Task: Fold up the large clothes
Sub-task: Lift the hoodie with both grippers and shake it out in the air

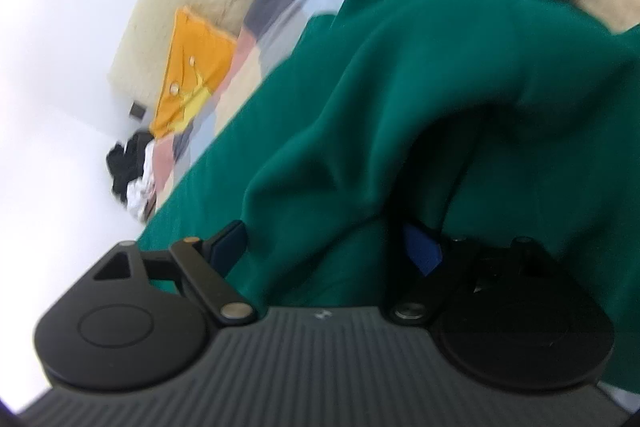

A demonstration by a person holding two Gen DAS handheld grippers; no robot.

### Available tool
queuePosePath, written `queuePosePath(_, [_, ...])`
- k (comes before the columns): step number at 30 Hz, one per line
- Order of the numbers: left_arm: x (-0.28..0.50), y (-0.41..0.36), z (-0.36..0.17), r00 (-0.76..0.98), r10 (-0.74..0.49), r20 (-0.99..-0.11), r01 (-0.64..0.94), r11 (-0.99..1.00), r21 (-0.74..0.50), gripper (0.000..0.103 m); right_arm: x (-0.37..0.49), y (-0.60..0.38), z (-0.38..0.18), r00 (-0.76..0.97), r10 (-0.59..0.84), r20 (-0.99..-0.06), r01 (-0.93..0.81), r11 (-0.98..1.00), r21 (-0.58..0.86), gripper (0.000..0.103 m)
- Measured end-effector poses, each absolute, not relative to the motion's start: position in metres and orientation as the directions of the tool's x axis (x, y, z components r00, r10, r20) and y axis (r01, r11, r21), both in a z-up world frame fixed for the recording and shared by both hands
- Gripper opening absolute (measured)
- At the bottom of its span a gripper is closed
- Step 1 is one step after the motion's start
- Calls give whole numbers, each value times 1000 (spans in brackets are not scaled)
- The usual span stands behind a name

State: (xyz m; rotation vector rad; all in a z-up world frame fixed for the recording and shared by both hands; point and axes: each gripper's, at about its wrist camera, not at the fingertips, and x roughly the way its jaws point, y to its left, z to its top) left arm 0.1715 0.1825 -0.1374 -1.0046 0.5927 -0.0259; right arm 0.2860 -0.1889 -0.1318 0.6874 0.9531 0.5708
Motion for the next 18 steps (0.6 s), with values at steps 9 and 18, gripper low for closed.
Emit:
queuePosePath(9, [155, 191, -138, 883, -402, -241, -87, 364, -927, 65, 270, -212, -93, 464, 880, -98, -337, 278, 900, 89])
queuePosePath(18, [156, 185, -128, 860, -510, -27, 127, 264, -956, 65, 264, -233, -85, 524, 851, 39, -359, 179, 916, 89])
